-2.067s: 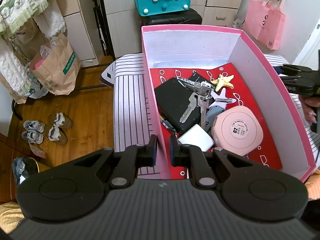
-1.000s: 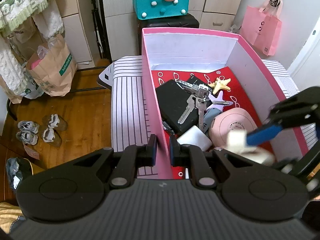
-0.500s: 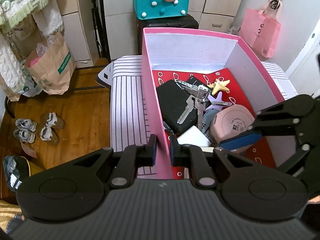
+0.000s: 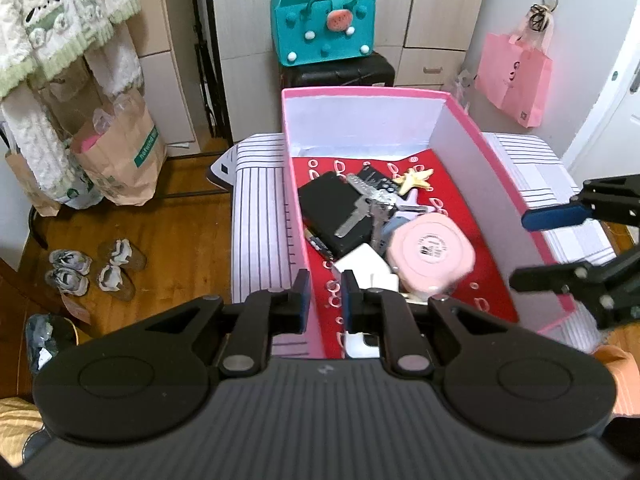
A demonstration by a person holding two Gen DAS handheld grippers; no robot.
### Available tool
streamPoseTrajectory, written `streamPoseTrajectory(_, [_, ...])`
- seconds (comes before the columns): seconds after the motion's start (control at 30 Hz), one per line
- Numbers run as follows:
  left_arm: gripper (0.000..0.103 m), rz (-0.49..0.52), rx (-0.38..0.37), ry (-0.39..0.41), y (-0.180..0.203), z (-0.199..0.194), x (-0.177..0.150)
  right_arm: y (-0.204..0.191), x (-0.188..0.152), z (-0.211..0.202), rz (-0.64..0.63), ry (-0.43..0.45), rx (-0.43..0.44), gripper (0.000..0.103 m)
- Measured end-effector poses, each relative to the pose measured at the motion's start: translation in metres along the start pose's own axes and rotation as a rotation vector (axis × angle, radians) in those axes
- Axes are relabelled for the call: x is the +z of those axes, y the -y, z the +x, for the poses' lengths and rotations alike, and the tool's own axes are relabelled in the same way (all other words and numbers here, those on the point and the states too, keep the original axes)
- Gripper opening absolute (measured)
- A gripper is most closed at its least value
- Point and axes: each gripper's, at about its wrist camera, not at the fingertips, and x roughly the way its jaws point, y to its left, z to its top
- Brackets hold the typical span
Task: Organize rigid objects
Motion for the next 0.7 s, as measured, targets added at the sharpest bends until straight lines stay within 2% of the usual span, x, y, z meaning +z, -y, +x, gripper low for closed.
streamPoseTrajectory(0.1, [0.014,0.018,0.0,0.021,0.014,-0.018,-0.002,0.008,-0.005,-0.01,0.017,-0.036,-0.081,0.075])
streamPoseTrajectory(0.13, [0.014,0.027,-0.001,0.028,0.019,-0.024,-0.002,0.011,-0.005,-0.012,0.032,-0.061,-0.108,0.076])
streamPoseTrajectory(0.2, [0.014,0.044,-0.006,0.033,0.031,-0.034,-0.002,0.019,-0.004,-0.014,0.062,-0.128,-0.164,0.086])
streamPoseTrajectory(0.27, [0.015,0.061,-0.01,0.036,0.041,-0.042,-0.002,0.029,-0.007,-0.02,0.097,-0.152,-0.208,0.086])
streamPoseTrajectory(0.37, [0.016,0.074,-0.015,0.037,0.054,-0.049,-0.005,0.041,-0.016,-0.043,0.153,-0.068,-0.209,0.086])
streamPoseTrajectory(0.5, [0.017,0.04,-0.071,0.044,0.064,-0.055,-0.008,0.046,-0.034,-0.079,0.198,0.101,-0.239,0.086])
streamPoseTrajectory(0.7, [0.025,0.009,-0.143,0.063,0.082,-0.057,-0.02,0.038,-0.057,-0.109,0.212,0.195,-0.307,0.086])
